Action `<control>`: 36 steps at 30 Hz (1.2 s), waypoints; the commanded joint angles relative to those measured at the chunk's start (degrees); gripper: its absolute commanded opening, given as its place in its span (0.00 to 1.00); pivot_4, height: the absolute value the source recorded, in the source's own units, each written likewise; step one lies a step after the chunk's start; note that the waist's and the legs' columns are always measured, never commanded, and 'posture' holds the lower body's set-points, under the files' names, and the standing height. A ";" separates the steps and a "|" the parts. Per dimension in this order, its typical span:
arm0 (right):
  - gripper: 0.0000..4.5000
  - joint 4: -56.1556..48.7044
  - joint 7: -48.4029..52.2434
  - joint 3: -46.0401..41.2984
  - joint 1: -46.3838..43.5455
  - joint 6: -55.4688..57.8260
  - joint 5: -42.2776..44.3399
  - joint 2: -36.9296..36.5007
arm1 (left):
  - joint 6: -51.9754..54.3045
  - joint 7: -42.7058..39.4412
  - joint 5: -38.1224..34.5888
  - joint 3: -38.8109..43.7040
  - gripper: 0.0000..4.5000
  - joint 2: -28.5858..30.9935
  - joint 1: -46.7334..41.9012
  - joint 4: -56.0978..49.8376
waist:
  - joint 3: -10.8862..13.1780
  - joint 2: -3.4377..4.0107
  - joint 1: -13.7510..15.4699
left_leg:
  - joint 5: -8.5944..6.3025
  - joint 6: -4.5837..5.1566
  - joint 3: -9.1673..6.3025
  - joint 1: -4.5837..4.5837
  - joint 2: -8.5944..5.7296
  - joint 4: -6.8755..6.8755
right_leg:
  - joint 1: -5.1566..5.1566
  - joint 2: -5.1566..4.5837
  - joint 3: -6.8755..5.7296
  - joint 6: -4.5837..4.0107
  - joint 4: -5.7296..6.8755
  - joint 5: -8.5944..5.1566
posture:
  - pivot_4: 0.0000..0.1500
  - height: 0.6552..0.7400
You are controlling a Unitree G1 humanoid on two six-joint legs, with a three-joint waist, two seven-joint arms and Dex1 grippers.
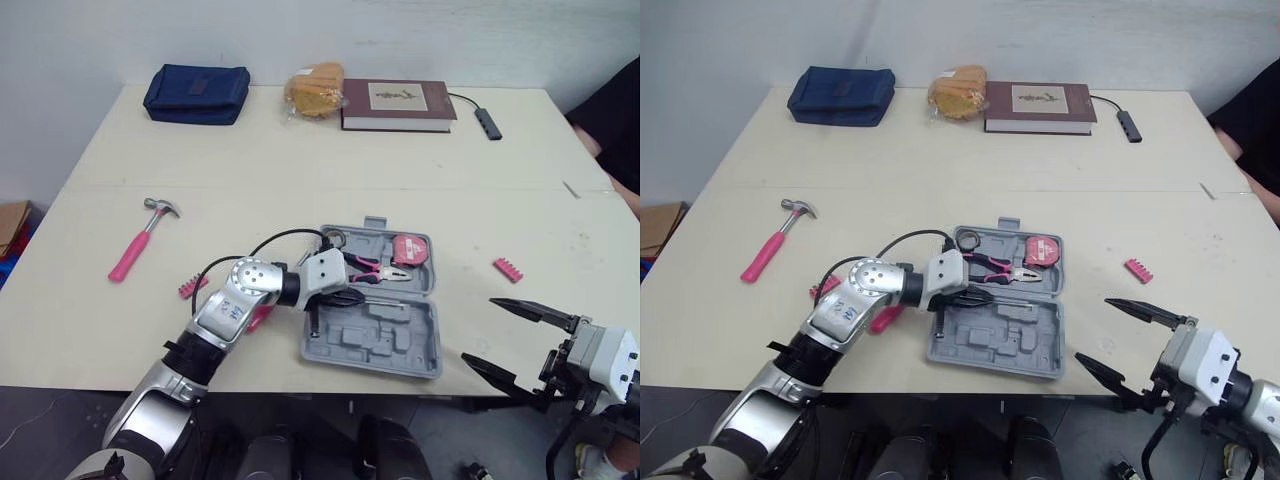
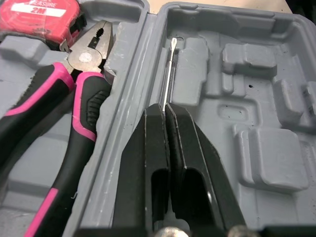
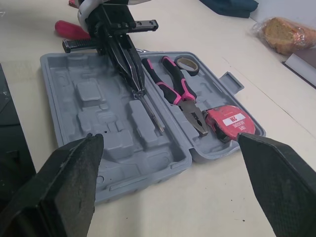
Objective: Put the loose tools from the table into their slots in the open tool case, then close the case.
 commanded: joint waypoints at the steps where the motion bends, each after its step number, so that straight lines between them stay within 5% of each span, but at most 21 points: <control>1: 1.00 0.07 -0.19 -0.91 0.36 -1.25 0.21 0.40 | 2.15 -1.14 2.89 -2.44 0.01 1.30 0.38 0.39 | -0.02 0.00 0.00 | 0.00 0.00 0.00 0.01 0.00 0.00 | 0.01 0.00 0.00 0.00 0.00 0.00 | 1.00 1.00; 13: 1.00 1.44 -0.35 -0.82 0.67 -2.27 -0.21 0.94 | 8.30 1.77 8.36 -5.58 0.01 2.50 0.28 1.76 | -0.94 -0.20 -0.13 | -0.14 0.00 -0.14 0.51 0.13 -0.04 | 0.63 -0.02 0.12 -0.04 -0.44 -0.02 | 1.00 1.00; 18: 1.00 2.43 0.39 -1.87 1.64 -3.09 0.11 1.14 | -1.90 -2.44 -4.74 5.70 0.01 -1.20 1.44 -2.07 | -0.93 -0.14 -0.14 | -0.41 -0.13 -0.11 0.83 0.35 -0.14 | 0.83 -0.39 0.01 -0.23 -0.53 -0.13 | 1.00 1.00; 23: 1.00 5.08 2.24 -5.09 4.09 -5.44 1.03 1.21 | -9.32 -13.79 -17.83 18.00 0.01 3.70 5.20 -5.41 | -0.89 -0.05 -0.45 | -0.38 -0.21 -0.10 0.59 0.44 -0.13 | 0.65 -0.32 -0.17 -0.30 -0.54 -0.17 | 1.00 1.00; 26: 1.00 7.61 1.83 -9.30 5.02 -8.28 1.64 2.33 | -10.57 -10.21 -16.90 25.08 0.19 8.72 6.84 -1.42 | -0.88 -0.01 -0.33 | -0.38 -0.22 -0.09 0.73 0.45 -0.12 | 0.80 -0.28 -0.18 -0.31 -0.57 -0.18 | 1.00 1.00; 33: 1.00 26.89 1.96 -20.87 5.83 -19.53 -1.72 2.16 | -21.43 -7.44 -17.06 44.49 0.92 23.17 20.11 11.39 | -0.84 -0.01 -0.93 | -0.60 -0.32 0.02 0.84 0.60 -0.45 | 0.75 -0.10 -0.09 -0.38 -0.69 -0.21 | 1.00 1.00; 34: 1.00 29.24 1.95 -21.63 5.38 -20.56 -1.65 1.70 | -20.52 -6.93 -18.41 46.41 0.99 23.74 21.25 11.13 | -0.83 0.01 -0.96 | -0.66 -0.28 0.08 0.84 0.60 -0.47 | 0.74 -0.11 -0.05 -0.37 -0.68 -0.21 | 1.00 1.00; 36: 1.00 36.99 2.14 -23.46 4.65 -23.11 -2.20 0.19 | -20.46 -6.39 -19.19 52.84 0.99 26.98 25.89 14.16 | -0.78 -0.03 -0.87 | -0.73 -0.21 0.08 0.84 0.58 -0.46 | 0.76 -0.21 -0.04 -0.37 -0.77 -0.21 | 1.00 1.00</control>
